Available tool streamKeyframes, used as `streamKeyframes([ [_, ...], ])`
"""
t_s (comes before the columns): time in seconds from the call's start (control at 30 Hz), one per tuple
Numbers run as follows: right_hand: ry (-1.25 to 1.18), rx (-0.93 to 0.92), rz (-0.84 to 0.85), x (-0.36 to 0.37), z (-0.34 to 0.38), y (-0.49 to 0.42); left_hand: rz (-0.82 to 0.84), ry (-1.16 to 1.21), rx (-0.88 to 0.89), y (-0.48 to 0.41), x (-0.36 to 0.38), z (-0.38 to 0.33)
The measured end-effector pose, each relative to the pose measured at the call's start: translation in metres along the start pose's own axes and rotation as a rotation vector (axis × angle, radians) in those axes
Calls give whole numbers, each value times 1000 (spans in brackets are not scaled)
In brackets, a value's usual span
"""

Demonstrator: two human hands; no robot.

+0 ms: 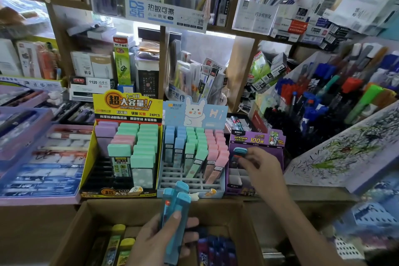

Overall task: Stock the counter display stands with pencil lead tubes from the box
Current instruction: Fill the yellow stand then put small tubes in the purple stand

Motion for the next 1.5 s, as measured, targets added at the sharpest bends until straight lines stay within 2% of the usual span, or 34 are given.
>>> streamKeyframes([
  [0.13, 17, 41, -41, 4, -7, 0, -10, -13, -23, 1, 1, -1],
  [0.23, 116, 14, -94, 1, -5, 4, -18, -17, -22, 2, 2, -2],
  [0.37, 270, -40, -36, 5, -3, 6, -38, -18, -16, 3, 1, -2],
  [0.67, 200, -39, 13, 3, -4, 1, -39, 4, -36, 7, 6, 0],
  [0.93, 136, -7, -205, -19, 20, 22, 61, 29, -48, 12, 9, -3],
  [1.03, 10, 23, -189, -13, 41, 44, 74, 42, -63, 9, 8, -2],
  [1.13, -148, 65, -42, 18, 60, 69, 67, 71, -63, 7, 7, -2],
  [1.2, -285, 173, 67, 44, 63, 87, 38, 56, -38, 7, 7, -3],
  [1.33, -709, 446, 250, 87, 63, 115, -1, 42, 11, 11, 11, -6],
  [1.5, -821, 466, 282, 92, 59, 118, -21, 41, 20, 15, 9, -5],
])
Point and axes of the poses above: each hand's wrist, its own y-axis away from the middle knuckle, its own x-axis out of the palm, z = x × y, the point moved 7 cm from there along -y, towards the middle knuckle, and after that the axes turned 10 degrees about -x, right-handed, at the moved point
